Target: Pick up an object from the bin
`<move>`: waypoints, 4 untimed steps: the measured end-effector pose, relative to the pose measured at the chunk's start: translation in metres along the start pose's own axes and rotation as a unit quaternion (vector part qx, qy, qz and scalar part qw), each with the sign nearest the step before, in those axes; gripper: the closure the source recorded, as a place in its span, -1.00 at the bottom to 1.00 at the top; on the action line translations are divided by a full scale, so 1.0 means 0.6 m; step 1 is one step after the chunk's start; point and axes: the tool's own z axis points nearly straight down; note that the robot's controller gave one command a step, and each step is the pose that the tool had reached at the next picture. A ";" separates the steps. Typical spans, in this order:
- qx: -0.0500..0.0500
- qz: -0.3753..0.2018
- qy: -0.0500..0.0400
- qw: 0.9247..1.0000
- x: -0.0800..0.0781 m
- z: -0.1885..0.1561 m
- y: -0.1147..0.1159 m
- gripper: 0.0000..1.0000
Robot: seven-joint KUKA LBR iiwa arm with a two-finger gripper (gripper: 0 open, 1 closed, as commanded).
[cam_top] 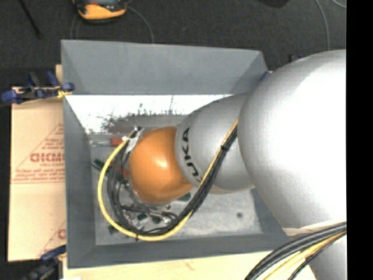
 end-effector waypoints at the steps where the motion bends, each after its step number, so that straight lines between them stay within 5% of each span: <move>1: 0.001 -0.013 0.005 1.000 0.004 -0.086 -0.004 1.00; 2: 0.002 -0.011 -0.001 1.000 0.017 -0.130 -0.018 1.00; 3: 0.000 -0.022 0.006 1.000 0.021 -0.182 -0.019 1.00; 4: 0.002 -0.018 -0.001 1.000 0.018 -0.250 -0.026 1.00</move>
Offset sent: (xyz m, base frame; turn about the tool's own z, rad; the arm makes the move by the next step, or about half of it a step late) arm -0.0063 -0.0174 0.0723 -0.0254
